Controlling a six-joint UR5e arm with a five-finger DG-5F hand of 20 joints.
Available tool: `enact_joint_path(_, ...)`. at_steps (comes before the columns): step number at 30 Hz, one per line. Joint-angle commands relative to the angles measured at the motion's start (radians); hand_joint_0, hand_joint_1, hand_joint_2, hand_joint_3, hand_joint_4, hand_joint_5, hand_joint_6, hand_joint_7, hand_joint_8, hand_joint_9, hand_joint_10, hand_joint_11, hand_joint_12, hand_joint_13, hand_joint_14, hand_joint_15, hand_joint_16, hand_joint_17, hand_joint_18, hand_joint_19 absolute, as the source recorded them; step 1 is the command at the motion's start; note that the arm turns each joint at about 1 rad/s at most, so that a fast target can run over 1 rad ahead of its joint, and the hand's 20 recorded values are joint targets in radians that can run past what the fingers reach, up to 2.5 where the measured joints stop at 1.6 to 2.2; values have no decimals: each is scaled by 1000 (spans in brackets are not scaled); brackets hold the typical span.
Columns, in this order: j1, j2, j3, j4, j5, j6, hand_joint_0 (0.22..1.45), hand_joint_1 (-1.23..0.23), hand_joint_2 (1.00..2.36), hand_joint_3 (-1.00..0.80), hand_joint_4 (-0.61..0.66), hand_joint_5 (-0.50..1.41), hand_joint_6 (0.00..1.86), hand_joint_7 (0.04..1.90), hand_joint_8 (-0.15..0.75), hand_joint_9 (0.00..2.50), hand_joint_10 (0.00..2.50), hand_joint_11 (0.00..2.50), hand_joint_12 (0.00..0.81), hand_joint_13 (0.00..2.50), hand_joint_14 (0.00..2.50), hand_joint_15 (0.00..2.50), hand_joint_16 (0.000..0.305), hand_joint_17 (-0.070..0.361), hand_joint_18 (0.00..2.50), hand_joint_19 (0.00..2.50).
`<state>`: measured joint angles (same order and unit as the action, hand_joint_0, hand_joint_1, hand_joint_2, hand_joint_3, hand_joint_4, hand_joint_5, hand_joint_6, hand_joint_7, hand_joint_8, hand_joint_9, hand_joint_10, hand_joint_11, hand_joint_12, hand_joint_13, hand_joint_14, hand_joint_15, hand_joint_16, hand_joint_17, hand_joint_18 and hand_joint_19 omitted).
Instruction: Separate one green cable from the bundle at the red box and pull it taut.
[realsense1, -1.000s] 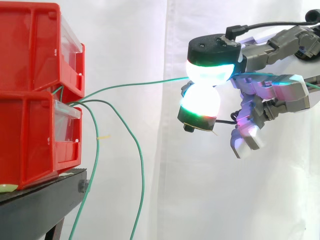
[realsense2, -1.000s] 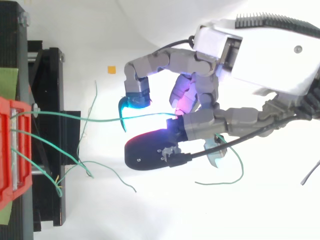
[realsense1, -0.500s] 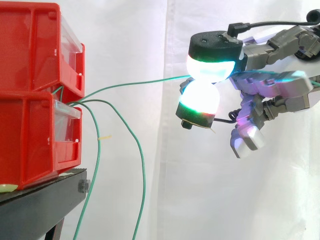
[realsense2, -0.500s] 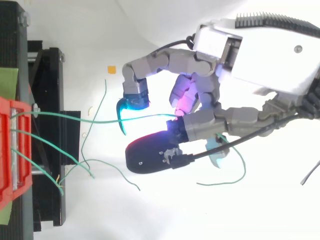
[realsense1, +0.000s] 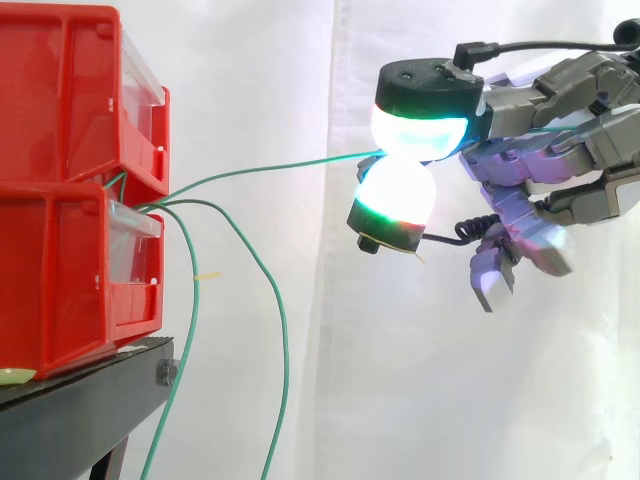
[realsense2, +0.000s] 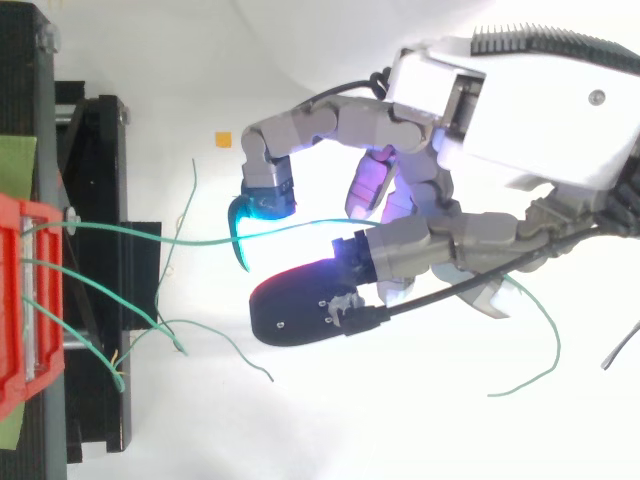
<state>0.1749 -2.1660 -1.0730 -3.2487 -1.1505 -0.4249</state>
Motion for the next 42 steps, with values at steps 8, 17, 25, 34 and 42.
enact_joint_path(8, 0, -2, 1, -2, 0, 0, 646, -520, 1000, -500, -15, 136, 500, 1353, 315, 2500, 37, 864, 304, 1745, 9, 214, 49, 111, 1104, 418)
enact_joint_path(17, 0, 0, -1, -2, 0, 0, 647, -528, 1000, -500, -44, 135, 500, 1381, 261, 2500, 39, 934, 271, 1672, 13, 302, 51, 116, 1076, 456)
enact_joint_path(25, 0, -2, 1, -2, 0, 0, 639, -504, 1000, -500, -91, 125, 515, 1357, 202, 1943, 25, 608, 275, 1324, 15, 409, 53, 120, 937, 501)
enact_joint_path(34, 0, 0, 1, 0, 0, 0, 637, -495, 1000, -500, -110, 118, 500, 1378, 227, 1222, 0, 0, 340, 917, 8, 214, 54, 122, 814, 484)
enact_joint_path(42, 0, 0, -1, -3, 0, 0, 637, -494, 1000, -500, -102, 110, 502, 1349, 268, 1021, 0, 0, 377, 755, 2, 60, 55, 125, 766, 459)
